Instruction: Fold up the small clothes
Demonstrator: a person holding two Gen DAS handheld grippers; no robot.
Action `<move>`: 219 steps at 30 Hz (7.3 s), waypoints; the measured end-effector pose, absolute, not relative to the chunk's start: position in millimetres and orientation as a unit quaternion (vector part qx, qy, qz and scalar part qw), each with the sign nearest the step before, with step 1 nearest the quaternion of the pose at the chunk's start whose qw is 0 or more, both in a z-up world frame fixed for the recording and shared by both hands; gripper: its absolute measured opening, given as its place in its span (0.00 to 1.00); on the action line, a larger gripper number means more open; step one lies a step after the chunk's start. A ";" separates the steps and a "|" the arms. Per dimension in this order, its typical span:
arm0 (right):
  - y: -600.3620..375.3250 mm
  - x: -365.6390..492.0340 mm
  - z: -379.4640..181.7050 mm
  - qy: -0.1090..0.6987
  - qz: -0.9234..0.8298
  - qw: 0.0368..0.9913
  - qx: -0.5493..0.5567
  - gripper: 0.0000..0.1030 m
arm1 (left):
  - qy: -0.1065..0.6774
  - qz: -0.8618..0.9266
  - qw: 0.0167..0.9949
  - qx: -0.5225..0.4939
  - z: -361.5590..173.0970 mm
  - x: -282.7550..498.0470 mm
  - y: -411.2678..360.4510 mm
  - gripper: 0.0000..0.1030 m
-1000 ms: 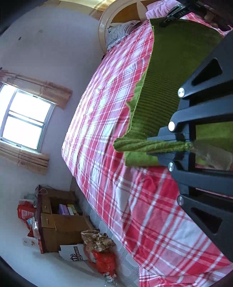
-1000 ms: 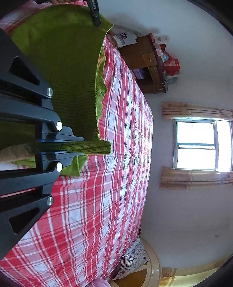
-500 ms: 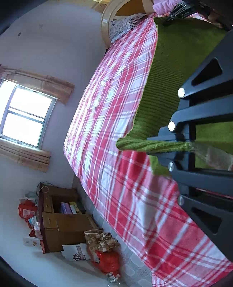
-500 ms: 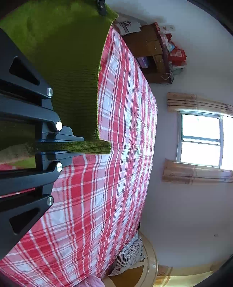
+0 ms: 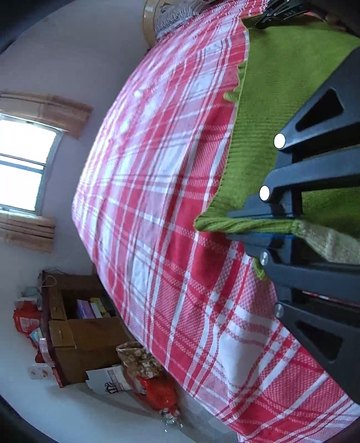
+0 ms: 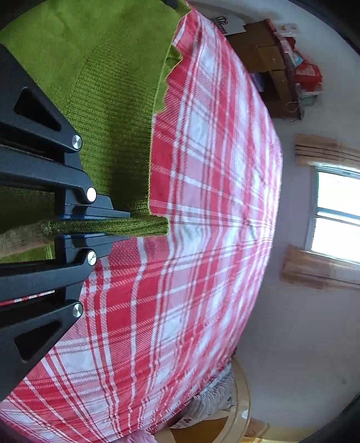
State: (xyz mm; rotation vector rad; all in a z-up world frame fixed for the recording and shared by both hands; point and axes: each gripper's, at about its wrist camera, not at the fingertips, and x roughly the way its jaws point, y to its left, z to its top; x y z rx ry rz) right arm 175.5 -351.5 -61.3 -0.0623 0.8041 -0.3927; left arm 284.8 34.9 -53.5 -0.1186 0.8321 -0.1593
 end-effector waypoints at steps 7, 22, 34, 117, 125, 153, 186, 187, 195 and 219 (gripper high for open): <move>-361.7 180.4 -69.1 0.423 -0.226 0.877 -0.018 0.37 | 0.417 -0.067 0.905 -0.053 -51.3 287.9 35.1 0.13; -300.8 1.1 -18.1 0.317 -0.121 0.939 0.055 0.38 | 0.367 -0.150 0.917 -0.028 -15.2 125.8 44.8 0.62; -282.7 -42.9 -76.0 0.405 -0.118 0.906 0.028 0.27 | 0.373 -0.150 0.914 0.064 -60.6 70.5 12.1 0.66; -298.5 -4.0 -80.7 0.343 -0.011 0.907 0.243 0.16 | 0.341 -0.254 0.904 0.040 -33.4 78.1 -93.3 0.15; -306.2 4.8 -46.3 0.317 0.039 0.903 0.289 0.16 | 0.306 -0.309 0.899 -0.053 4.5 53.3 -1.1 0.69; -249.4 123.1 -65.3 0.385 0.102 0.876 0.273 0.12 | 0.339 -0.253 0.897 -0.127 -34.8 94.0 22.4 0.69; -214.0 102.5 -4.9 0.334 0.105 0.920 0.176 0.16 | 0.357 -0.264 0.883 -0.150 -38.7 79.0 0.4 0.75; -216.5 100.3 0.3 0.334 0.104 0.921 0.172 0.16 | 0.352 -0.269 0.885 -0.143 -32.7 78.4 -3.1 0.75; -285.4 83.0 29.1 0.347 0.088 0.924 0.131 0.16 | 0.309 -0.295 0.899 -0.089 2.9 78.0 -20.2 0.76; -312.1 -36.8 -18.7 0.322 0.032 0.937 0.131 0.26 | 0.383 -0.277 0.880 -0.052 -55.8 59.8 -48.4 0.91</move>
